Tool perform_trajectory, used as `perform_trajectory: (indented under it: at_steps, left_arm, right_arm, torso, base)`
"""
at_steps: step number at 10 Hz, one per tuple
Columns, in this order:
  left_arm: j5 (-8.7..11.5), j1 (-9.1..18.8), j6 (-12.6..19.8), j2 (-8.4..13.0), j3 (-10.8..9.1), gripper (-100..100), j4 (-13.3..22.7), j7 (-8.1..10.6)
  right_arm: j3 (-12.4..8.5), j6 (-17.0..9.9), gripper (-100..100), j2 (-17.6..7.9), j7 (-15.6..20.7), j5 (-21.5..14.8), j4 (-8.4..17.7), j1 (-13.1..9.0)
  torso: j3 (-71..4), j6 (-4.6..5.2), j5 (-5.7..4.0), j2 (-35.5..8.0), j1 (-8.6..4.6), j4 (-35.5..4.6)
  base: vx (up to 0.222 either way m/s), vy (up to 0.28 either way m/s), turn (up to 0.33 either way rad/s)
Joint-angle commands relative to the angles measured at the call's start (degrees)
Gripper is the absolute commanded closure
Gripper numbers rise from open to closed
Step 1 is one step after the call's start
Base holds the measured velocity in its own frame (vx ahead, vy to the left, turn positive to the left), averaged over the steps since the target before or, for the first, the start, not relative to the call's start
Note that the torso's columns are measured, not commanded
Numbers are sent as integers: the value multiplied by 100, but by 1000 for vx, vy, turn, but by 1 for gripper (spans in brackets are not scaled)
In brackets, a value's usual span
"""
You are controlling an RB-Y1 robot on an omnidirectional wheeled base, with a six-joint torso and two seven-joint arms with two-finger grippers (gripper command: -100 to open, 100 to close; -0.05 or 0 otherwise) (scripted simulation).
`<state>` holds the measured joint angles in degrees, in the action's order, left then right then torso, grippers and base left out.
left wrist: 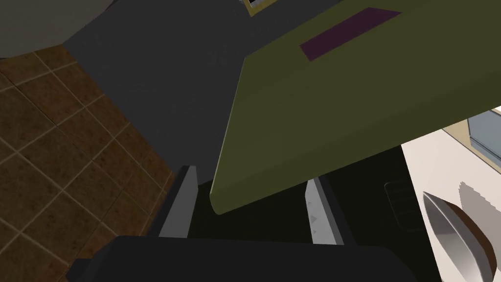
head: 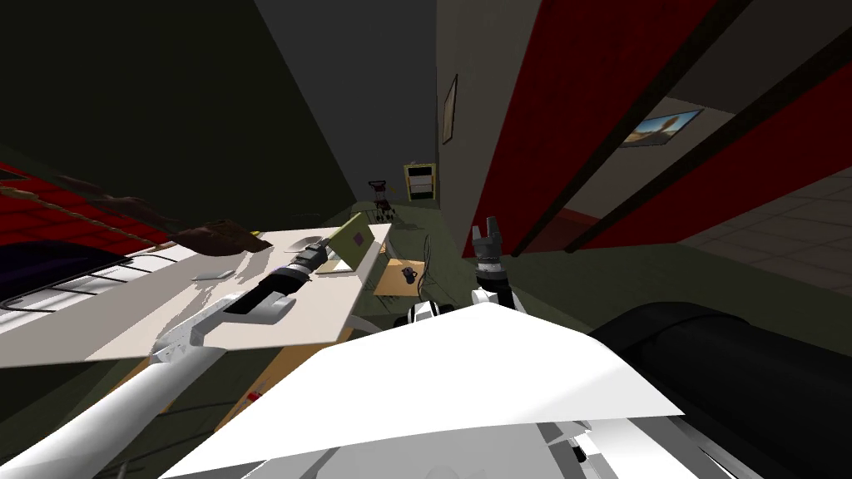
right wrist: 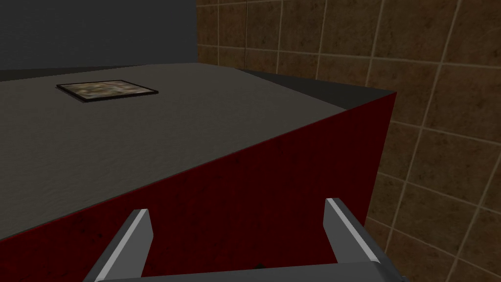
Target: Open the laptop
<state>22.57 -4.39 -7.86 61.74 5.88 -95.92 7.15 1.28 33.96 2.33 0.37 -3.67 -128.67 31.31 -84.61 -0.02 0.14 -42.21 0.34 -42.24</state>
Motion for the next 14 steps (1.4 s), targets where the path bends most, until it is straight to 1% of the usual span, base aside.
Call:
perform_trajectory:
  at_steps: [1, 4, 7, 8, 9, 11, 14]
  left_arm:
    - [269, 3, 56, -120, 18, 100, -49, 304]
    - [538, 16, 107, -245, 43, 100, -93, 587]
    - [806, 29, 157, -369, 68, 100, -138, 870]
    - [745, 23, 145, -338, 23, 100, -164, 789]
    - [883, 3, 109, -544, 69, 100, -112, 953]
    - [1012, -16, 69, -746, 115, 100, -62, 1098]
    - [1012, -16, 69, -746, 115, 100, -62, 1098]
  right_arm:
    - [0, 0, 0, 0, 0, 0, 0, 0]
    - [-1, 0, 0, -1, 0, 0, 0, 0]
    - [0, 0, 0, 0, 0, 0, 0, 0]
    - [0, 0, 0, 0, 0, 0, 0, 0]
    - [0, 0, 0, 0, 0, 0, 0, 0]
    - [0, 0, 0, 0, 0, 0, 1, -1]
    - [1, 0, 0, 1, 0, 0, 0, 0]
  torso:
    - [-2, -4, 9, 3, 15, 4]
    - [-15, -14, 19, 28, 20, 24]
    - [-11, 2, 6, 19, -17, 21]
    - [-9, 6, -3, 14, -30, 15]
    - [-4, 7, -15, 4, -52, 4]
    - [0, 35, 1, 3, -57, 18]
    - [-13, 23, -6, 23, -62, 24]
  base:
    - [4, 122, -19]
    - [20, 132, -6]
    - [2, 93, -23]
    - [-1, 41, 2]
    - [4, 83, -32]
    - [-27, 44, -99]
    - [0, 0, -1]
